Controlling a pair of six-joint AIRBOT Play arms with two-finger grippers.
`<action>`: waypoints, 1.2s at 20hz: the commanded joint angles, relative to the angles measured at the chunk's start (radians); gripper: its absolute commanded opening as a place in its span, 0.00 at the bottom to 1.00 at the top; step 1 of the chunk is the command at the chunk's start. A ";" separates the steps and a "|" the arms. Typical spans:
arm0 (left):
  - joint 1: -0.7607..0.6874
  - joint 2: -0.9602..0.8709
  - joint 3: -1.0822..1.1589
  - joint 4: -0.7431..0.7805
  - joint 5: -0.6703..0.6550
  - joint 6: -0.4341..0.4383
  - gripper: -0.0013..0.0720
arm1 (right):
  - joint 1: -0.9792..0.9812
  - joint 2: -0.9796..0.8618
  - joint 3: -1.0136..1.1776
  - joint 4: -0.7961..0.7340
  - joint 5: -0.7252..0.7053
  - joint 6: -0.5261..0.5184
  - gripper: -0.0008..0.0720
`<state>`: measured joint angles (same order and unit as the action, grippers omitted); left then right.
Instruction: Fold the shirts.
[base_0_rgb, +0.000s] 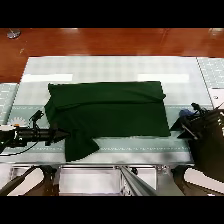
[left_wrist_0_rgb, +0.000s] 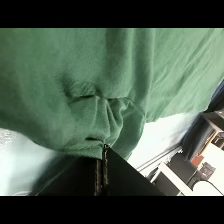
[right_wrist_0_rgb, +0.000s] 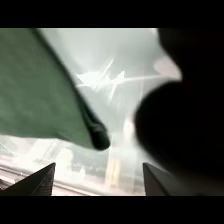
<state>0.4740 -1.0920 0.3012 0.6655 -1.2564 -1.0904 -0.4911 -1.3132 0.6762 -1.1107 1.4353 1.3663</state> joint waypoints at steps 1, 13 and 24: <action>-0.002 0.002 0.000 -0.011 0.001 0.006 0.06 | -0.003 0.001 -0.066 0.083 -0.063 -0.015 0.87; -0.003 0.003 0.005 -0.012 0.023 0.006 0.06 | 0.171 0.000 -0.008 0.169 -0.200 -0.037 0.04; -0.125 -0.136 0.473 -0.057 0.119 -0.084 0.06 | 0.214 -0.166 0.425 0.239 -0.158 -0.006 0.04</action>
<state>0.4072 -1.1618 0.6472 0.6197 -1.1870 -1.1294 -0.3027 -1.4094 0.9825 -0.9085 1.2827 1.3514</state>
